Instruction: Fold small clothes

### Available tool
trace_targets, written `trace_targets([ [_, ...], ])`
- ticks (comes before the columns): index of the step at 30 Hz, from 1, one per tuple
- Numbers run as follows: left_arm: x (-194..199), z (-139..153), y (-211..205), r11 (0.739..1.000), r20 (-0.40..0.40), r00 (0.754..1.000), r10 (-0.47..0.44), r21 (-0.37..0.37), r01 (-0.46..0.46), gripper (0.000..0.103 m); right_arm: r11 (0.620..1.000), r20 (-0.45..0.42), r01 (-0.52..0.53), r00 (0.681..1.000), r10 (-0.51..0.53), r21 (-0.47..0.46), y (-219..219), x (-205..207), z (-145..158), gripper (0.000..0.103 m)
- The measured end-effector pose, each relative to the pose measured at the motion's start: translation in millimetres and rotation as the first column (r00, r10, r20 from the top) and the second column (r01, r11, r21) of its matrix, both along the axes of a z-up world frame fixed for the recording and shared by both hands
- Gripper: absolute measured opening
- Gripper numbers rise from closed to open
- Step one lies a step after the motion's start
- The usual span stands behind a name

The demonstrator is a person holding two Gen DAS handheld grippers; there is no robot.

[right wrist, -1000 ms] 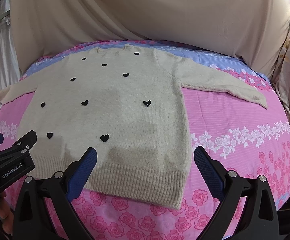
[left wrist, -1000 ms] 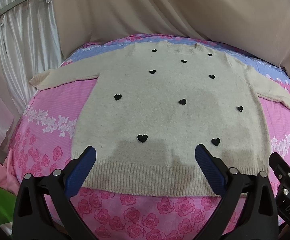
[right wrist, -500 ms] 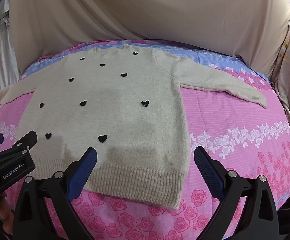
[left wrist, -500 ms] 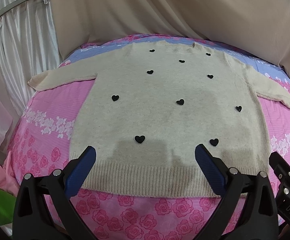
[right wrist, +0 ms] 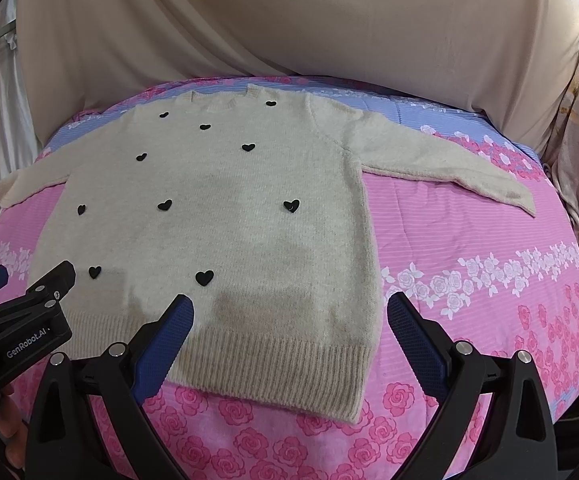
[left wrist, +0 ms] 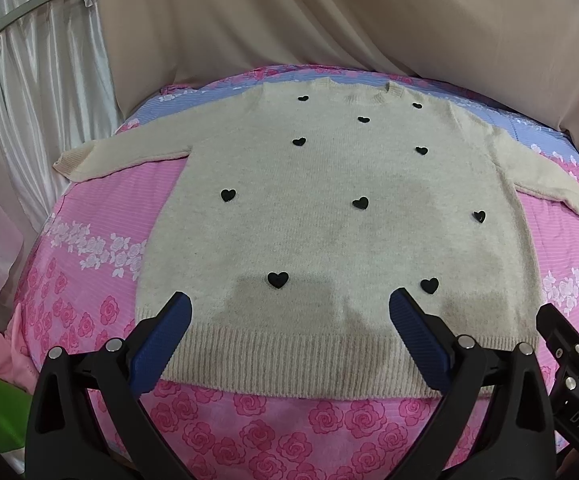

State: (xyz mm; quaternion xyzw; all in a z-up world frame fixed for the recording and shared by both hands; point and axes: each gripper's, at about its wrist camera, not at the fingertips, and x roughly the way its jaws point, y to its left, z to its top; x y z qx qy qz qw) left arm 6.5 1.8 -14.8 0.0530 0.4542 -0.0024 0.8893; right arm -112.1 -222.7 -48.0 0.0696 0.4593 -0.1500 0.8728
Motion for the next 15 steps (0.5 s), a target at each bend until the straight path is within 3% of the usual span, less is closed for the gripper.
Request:
trace_targets([
  [11, 8.3, -3.4, -3.9, 1.000, -0.013, 1.000, -0.007, 0.011, 0.007, 0.097, 1.000, -0.013, 0.002, 1.000, -0.001, 0.015, -4.2, 6.6, -5.1, 0.096],
  [15, 13.4, -7.0, -3.2, 1.000, -0.042, 0.999, -0.005, -0.013, 0.004, 0.097, 0.993, -0.039, 0.024, 0.999, -0.020, 0.114, -26.6, 13.3, -18.7, 0.096],
])
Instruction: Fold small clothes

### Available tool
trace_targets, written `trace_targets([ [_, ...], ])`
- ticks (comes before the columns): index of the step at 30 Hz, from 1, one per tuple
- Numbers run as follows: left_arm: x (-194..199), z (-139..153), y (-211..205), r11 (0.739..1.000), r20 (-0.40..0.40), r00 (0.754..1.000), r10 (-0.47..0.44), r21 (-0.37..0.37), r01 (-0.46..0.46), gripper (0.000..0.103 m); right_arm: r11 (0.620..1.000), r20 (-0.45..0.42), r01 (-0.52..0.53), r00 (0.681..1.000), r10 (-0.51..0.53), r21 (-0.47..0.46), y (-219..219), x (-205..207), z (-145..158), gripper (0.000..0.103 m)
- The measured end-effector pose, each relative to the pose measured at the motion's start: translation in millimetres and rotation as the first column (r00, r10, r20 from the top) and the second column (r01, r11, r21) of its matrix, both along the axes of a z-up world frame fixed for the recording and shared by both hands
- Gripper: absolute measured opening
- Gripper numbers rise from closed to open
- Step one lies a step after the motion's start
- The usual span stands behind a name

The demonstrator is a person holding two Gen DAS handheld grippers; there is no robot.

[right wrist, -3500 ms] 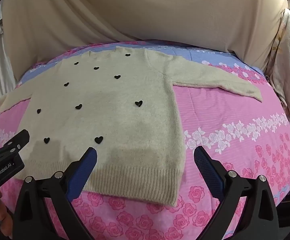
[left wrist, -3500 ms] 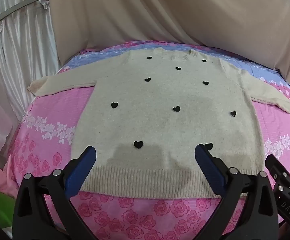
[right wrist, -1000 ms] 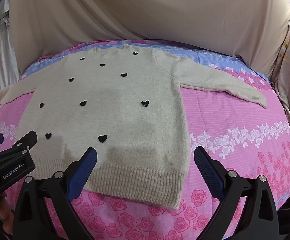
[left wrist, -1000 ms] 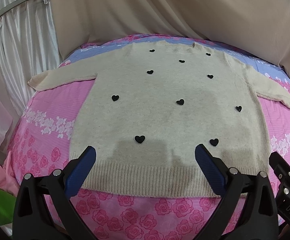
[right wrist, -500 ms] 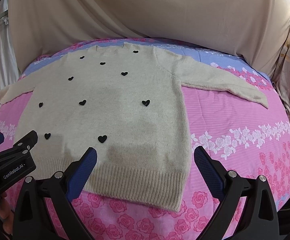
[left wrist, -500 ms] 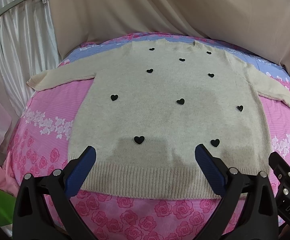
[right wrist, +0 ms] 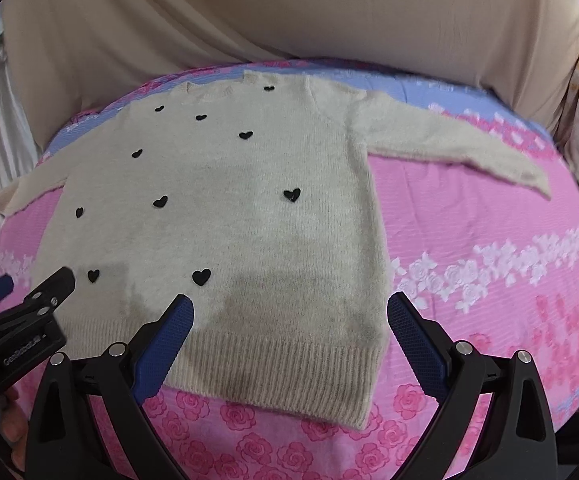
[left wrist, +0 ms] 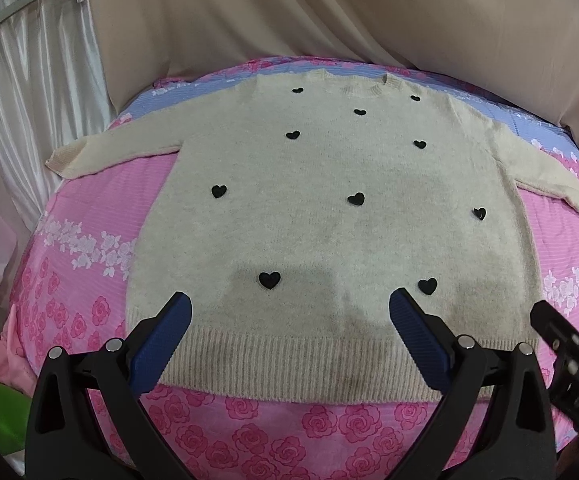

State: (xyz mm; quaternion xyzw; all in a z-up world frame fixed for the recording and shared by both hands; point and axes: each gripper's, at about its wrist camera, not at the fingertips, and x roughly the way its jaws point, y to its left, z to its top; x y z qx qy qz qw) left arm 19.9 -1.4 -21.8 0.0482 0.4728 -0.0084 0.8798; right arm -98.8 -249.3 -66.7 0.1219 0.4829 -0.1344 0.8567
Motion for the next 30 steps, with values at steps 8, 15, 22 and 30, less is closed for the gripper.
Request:
trace_targets([
  [8, 5.5, 0.3, 8.5, 0.997, -0.025, 0.998, 0.059, -0.042, -0.060, 0.097, 0.938, 0.036, 0.341, 0.938, -0.344, 0.065, -189.1, -8.4, -16.0, 0.094],
  [15, 4.3, 8.8, 9.9, 0.991, -0.007, 0.992, 0.129, -0.016, -0.130, 0.097, 0.769, -0.027, 0.624, 0.779, -0.627, 0.142, -382.7, -23.0, -45.1, 0.092],
  [22, 1.6, 8.3, 8.4, 0.978, -0.017, 0.979, 0.201, 0.059, -0.200, 0.098, 0.602, -0.080, 0.757, 0.636, -0.767, 0.254, -479.3, -25.6, -86.9, 0.083],
  [30, 1.1, 8.1, 14.0, 0.958, -0.027, 0.962, 0.271, 0.110, -0.266, 0.098, 0.610, -0.013, 0.723, 0.648, -0.761, 0.323, -499.2, 3.8, -96.3, 0.009],
])
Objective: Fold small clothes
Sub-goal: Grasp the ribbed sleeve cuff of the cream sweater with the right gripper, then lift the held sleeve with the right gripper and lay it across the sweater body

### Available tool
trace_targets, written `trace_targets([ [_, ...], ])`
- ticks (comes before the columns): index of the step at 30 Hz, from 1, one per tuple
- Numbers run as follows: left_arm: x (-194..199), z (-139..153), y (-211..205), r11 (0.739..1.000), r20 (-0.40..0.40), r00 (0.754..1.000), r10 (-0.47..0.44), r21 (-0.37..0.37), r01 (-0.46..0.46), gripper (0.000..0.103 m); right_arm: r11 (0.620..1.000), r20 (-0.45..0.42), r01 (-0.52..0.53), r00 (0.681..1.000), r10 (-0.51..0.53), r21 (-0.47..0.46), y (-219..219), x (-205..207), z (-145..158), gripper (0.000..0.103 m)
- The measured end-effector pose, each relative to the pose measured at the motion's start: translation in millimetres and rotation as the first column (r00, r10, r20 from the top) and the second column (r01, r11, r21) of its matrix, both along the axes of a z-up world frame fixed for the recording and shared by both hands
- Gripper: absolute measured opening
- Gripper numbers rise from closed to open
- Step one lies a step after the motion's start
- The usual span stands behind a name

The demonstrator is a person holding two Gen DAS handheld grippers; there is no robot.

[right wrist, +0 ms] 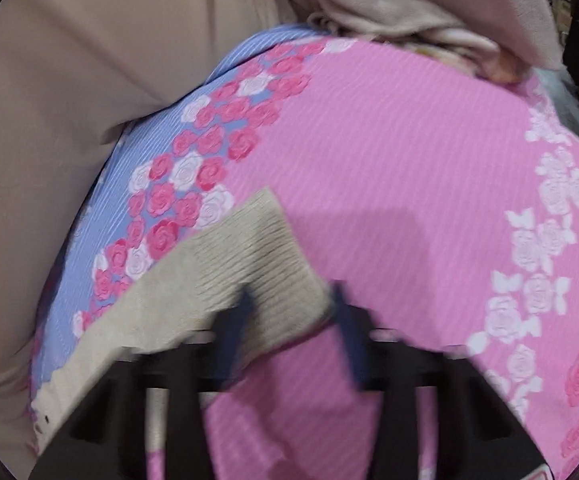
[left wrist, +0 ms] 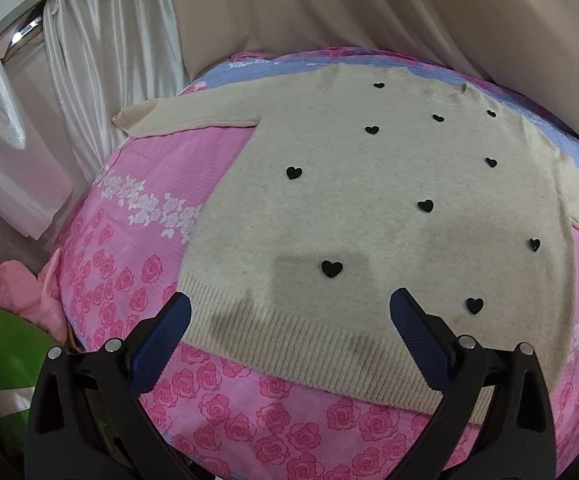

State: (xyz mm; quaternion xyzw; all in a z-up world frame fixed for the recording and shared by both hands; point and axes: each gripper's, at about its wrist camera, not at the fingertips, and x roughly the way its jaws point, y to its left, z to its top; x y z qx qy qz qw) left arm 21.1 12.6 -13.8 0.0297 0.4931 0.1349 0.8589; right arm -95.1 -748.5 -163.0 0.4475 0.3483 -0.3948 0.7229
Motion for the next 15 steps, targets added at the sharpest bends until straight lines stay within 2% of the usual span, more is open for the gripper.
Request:
trace_targets([
  [4, 4.8, -0.4, -4.2, 1.000, -0.005, 1.000, -0.024, 0.001, 0.024, 0.098, 0.999, 0.159, 0.028, 0.987, -0.034, 0.041, -0.7, -13.6, 15.3, 0.008],
  [7, 9.2, 0.6, -5.7, 0.999, 0.003, 0.999, -0.050, -0.020, 0.050, 0.098, 0.999, 0.293, 0.021, 0.956, -0.032, 0.042, 3.0, -26.1, 49.2, 0.008],
  [11, 16.3, 2.5, -11.7, 0.990, 0.015, 0.993, -0.114, -0.079, 0.114, 0.098, 0.998, 0.430, -0.061, 0.900, 0.070, -0.035, 22.5, -23.6, 122.6, 0.007],
  [15, 21.1, 10.0, -20.4, 0.969, 0.056, 0.979, -0.196, -0.143, 0.202, 0.098, 0.971, 0.501, -0.202, 0.831, 0.241, -0.131, 69.4, 9.3, 199.5, 0.008],
])
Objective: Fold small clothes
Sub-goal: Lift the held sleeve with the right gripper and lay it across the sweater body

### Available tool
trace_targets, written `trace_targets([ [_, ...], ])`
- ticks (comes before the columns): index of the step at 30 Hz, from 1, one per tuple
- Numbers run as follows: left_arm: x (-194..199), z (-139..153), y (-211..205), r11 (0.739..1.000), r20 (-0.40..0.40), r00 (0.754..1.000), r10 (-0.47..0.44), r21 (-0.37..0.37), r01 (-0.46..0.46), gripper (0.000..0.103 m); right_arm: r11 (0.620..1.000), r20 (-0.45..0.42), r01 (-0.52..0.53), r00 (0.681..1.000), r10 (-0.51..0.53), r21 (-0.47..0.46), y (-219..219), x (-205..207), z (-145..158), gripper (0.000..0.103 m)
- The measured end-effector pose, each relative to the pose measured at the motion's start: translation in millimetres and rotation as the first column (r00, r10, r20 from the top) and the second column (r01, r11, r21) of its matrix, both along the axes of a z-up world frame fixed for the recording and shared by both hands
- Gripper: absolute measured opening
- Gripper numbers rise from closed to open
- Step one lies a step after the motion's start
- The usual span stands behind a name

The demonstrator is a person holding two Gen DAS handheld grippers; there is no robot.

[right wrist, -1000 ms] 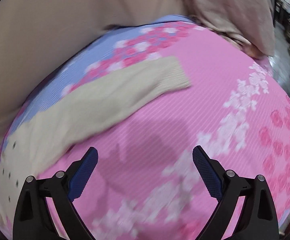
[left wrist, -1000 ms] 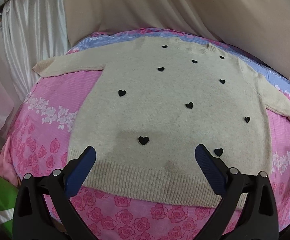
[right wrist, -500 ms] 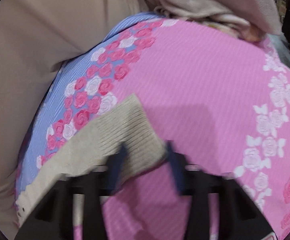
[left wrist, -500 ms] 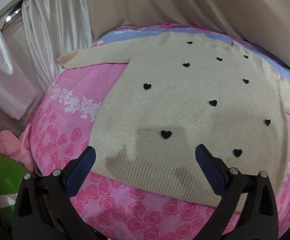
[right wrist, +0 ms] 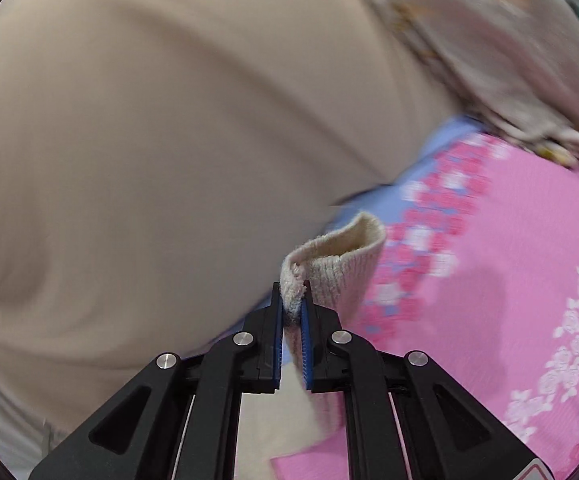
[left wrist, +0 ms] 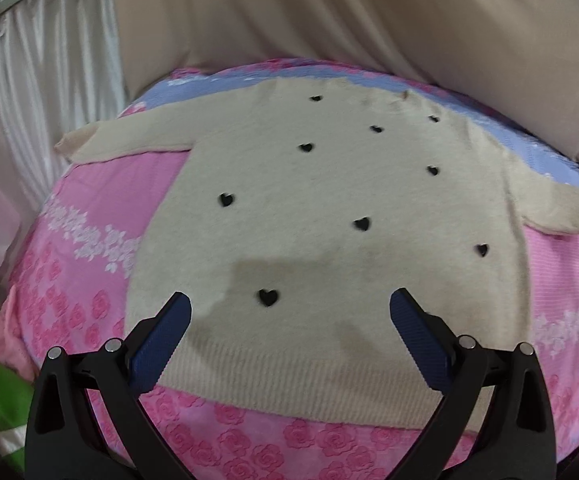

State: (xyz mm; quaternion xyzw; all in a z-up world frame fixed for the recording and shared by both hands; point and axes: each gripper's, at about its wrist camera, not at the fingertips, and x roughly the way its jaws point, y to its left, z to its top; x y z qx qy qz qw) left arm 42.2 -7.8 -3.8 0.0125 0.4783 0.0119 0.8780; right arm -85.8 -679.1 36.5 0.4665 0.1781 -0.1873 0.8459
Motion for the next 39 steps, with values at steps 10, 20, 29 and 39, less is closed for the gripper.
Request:
trace_targets([
  [10, 13.8, 13.4, 14.0, 0.980, 0.046, 0.995, -0.093, -0.174, 0.099, 0.098, 0.890, -0.004, -0.423, 0.903, 0.429, -0.171, 202.7, 174.0, 105.8, 0.008],
  [20, 115.9, 22.8, 37.6, 0.958, 0.086, 0.982, -0.167, -0.220, 0.182, 0.098, 0.698, -0.183, -0.699, 0.715, 0.675, -0.155, 411.7, 307.1, 62.5, 0.008],
  [29, 223.8, -0.1, -5.7, 0.954, 0.151, 0.964, -0.218, -0.174, 0.243, 0.093, 0.522, -0.379, -0.849, 0.510, 0.772, -0.077, 491.3, 347.1, 4.3, 0.012],
  [39, 281.6, -62.7, 29.6, 0.913, 0.002, 0.983, -0.185, -0.369, 0.173, 0.021, 0.741, -0.523, -0.604, 0.750, 0.405, -0.293, 379.7, 242.3, -29.4, 0.066],
])
